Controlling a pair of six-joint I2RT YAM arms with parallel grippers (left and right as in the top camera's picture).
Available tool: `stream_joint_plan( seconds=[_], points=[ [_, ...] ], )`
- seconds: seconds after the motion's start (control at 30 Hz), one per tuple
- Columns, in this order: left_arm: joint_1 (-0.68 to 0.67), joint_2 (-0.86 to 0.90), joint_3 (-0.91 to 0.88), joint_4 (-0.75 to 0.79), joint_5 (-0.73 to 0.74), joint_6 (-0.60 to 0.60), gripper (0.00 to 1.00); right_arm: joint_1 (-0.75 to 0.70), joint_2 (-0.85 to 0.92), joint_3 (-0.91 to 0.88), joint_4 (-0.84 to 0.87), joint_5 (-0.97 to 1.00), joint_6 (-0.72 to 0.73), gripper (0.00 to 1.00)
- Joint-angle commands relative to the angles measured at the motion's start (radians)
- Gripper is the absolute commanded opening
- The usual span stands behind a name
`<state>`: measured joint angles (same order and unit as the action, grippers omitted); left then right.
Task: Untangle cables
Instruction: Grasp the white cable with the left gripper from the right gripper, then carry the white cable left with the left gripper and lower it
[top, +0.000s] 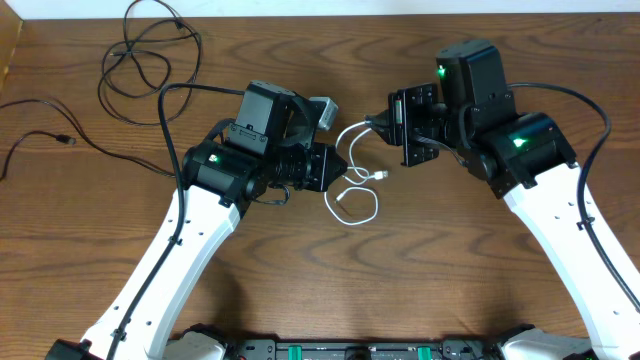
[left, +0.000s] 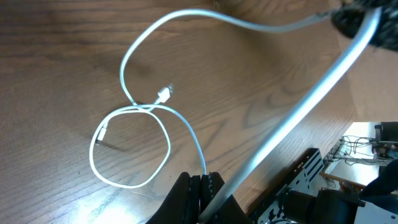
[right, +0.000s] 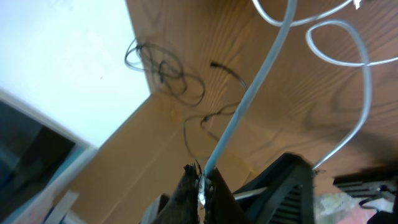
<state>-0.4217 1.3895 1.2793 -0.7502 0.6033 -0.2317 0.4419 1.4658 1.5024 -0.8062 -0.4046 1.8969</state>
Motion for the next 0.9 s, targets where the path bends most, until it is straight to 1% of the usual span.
stream_joint_plan(
  seconds=[0.0,0.07,0.13,0.2,0.23,0.3,0.37,0.53,0.6,0.7,0.83,0.87],
  points=[
    [0.001,-0.007,-0.005,0.000,-0.010,0.008,0.08,-0.006,0.000,0.006,-0.069,0.138,-0.029,0.03],
    [0.006,-0.018,-0.002,-0.012,-0.055,0.008,0.08,-0.012,0.000,0.006,-0.138,0.237,-0.058,0.04],
    [0.013,-0.032,0.014,-0.045,-0.137,0.006,0.08,-0.018,0.000,0.006,-0.203,0.331,-0.103,0.11],
    [0.018,-0.047,0.037,-0.081,-0.227,0.005,0.07,-0.019,0.000,0.006,-0.252,0.407,-0.154,0.22],
    [0.021,-0.058,0.048,-0.097,-0.278,0.005,0.08,-0.019,0.000,0.006,-0.273,0.442,-0.193,0.31],
    [0.026,-0.084,0.068,-0.117,-0.366,0.005,0.07,-0.018,0.000,0.006,-0.296,0.491,-0.293,0.46],
    [0.032,-0.109,0.085,-0.126,-0.423,0.005,0.08,-0.018,0.000,0.006,-0.309,0.522,-0.408,0.54],
    [0.066,-0.187,0.103,-0.127,-0.550,0.005,0.08,-0.016,0.000,0.005,-0.328,0.528,-0.666,0.57],
    [0.100,-0.225,0.103,-0.131,-0.606,0.000,0.07,-0.014,0.000,0.005,-0.357,0.518,-0.751,0.64],
    [0.167,-0.261,0.103,-0.133,-0.627,-0.051,0.08,-0.014,0.000,0.005,-0.391,0.504,-0.811,0.69],
    [0.281,-0.272,0.101,-0.135,-0.603,-0.177,0.08,-0.008,0.000,-0.001,-0.410,0.500,-0.829,0.69],
    [0.304,-0.269,0.101,-0.136,-0.586,-0.186,0.07,-0.006,0.000,-0.004,-0.410,0.499,-0.829,0.69]
  ],
)
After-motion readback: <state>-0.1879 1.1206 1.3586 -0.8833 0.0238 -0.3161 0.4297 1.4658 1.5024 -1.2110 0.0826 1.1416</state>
